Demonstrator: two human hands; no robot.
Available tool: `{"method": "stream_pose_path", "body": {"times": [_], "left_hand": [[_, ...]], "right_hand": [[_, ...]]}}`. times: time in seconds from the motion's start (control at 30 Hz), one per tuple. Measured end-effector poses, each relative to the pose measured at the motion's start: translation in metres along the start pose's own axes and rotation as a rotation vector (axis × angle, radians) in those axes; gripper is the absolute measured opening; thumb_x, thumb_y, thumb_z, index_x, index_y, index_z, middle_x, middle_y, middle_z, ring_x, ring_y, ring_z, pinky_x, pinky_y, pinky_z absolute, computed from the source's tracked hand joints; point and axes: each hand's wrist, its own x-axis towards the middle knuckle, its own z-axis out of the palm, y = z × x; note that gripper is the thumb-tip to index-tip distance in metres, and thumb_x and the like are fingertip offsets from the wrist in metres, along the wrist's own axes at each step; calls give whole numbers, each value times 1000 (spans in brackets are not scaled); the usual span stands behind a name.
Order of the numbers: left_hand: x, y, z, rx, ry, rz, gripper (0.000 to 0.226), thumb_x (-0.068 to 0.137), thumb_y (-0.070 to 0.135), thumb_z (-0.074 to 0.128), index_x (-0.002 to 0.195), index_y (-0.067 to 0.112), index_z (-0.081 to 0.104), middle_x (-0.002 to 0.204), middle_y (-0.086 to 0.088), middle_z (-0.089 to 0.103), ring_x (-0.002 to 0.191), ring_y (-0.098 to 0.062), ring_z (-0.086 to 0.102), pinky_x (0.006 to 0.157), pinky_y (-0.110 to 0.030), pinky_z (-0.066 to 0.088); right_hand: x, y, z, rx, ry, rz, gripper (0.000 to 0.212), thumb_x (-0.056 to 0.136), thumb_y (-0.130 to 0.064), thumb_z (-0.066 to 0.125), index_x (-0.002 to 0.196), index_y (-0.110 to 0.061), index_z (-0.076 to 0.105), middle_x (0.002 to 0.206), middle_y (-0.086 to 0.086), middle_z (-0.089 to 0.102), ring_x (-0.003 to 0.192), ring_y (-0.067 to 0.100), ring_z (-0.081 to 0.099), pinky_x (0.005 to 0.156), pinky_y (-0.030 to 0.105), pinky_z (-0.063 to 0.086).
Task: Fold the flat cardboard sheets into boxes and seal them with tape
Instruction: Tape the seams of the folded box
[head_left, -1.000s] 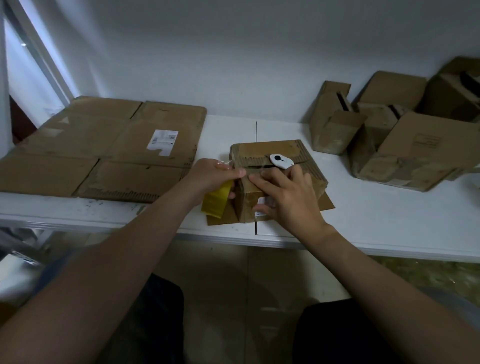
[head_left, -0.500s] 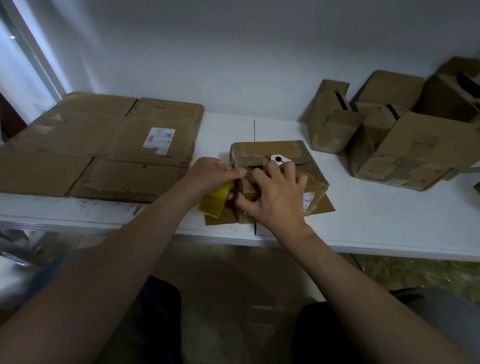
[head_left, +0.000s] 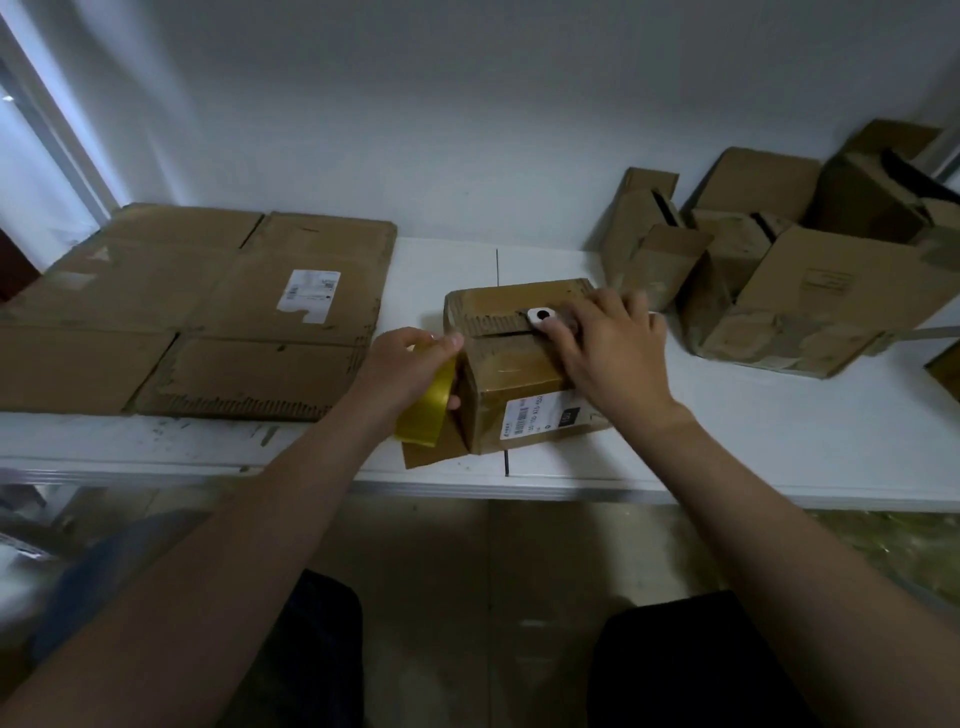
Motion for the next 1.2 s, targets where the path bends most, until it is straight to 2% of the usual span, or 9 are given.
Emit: {"method": "stream_pose_path", "body": {"times": [0.1, 0.2, 0.33, 0.43, 0.63, 0.73, 0.93, 1.1, 1.2], "left_hand": [[-11, 2, -5, 15, -6, -8, 29, 99, 38, 62, 121, 20, 62, 83, -4, 76, 55, -13, 72, 46, -20, 51], [-26, 3, -16, 124, -4, 2, 13, 103, 30, 57, 105, 18, 62, 78, 0, 62, 38, 4, 58, 42, -19, 46], [-41, 6, -27, 92, -7, -40, 23, 93, 43, 65, 108, 27, 68, 96, -6, 76, 77, -25, 76, 81, -41, 58], [-61, 6, -27, 16, -76, -2, 19, 99, 39, 60, 113, 27, 63, 94, -4, 78, 84, -31, 76, 85, -48, 59], [-90, -10, 7, -87, 34, 58, 36, 98, 48, 57, 130, 33, 56, 133, -1, 54, 119, -30, 56, 100, -56, 50], [-85, -4, 8, -153, 188, 118, 32, 102, 37, 54, 134, 35, 49, 138, 2, 47, 124, -26, 50, 97, -47, 51], [-84, -9, 12, 196, 181, 159, 40, 102, 25, 56, 142, 24, 49, 124, 4, 45, 118, -20, 47, 96, -40, 44], [-96, -24, 38, -103, 39, 5, 41, 100, 32, 60, 140, 31, 50, 136, -6, 52, 119, -28, 57, 96, -48, 55], [-94, -22, 48, -152, 104, 39, 44, 100, 24, 58, 142, 30, 48, 131, -1, 49, 116, -25, 54, 87, -44, 56]], "right_hand": [[14, 13, 2, 26, -215, 70, 40, 96, -57, 55, 119, -27, 69, 129, 3, 56, 124, 32, 44, 97, 47, 41], [18, 17, 3, 191, -278, 112, 41, 93, -53, 64, 122, -25, 68, 127, 3, 54, 122, 32, 47, 96, 47, 48], [19, 15, 0, 227, -263, 121, 28, 92, -52, 66, 101, -25, 62, 114, 1, 55, 101, 29, 58, 87, 44, 51], [14, 14, -8, 254, -234, 135, 24, 96, -46, 62, 94, -22, 56, 102, 1, 56, 86, 21, 56, 74, 35, 44], [-15, 17, -29, 265, -236, 109, 23, 99, -41, 58, 89, -20, 54, 83, -3, 56, 75, 17, 54, 59, 30, 32], [-28, 25, -42, 312, -232, 131, 30, 99, -44, 56, 82, -20, 53, 75, -1, 58, 71, 22, 60, 52, 29, 34], [-16, 37, -54, 388, -199, 135, 41, 103, -45, 51, 82, -9, 55, 73, 7, 57, 70, 23, 54, 55, 34, 32], [-34, 41, -39, 528, -285, 145, 34, 104, -43, 49, 78, -21, 48, 72, -1, 52, 69, 17, 51, 56, 32, 32], [-56, 42, -35, 539, -232, 152, 29, 103, -45, 50, 90, -21, 56, 77, -7, 58, 73, 12, 56, 59, 27, 37]]}}
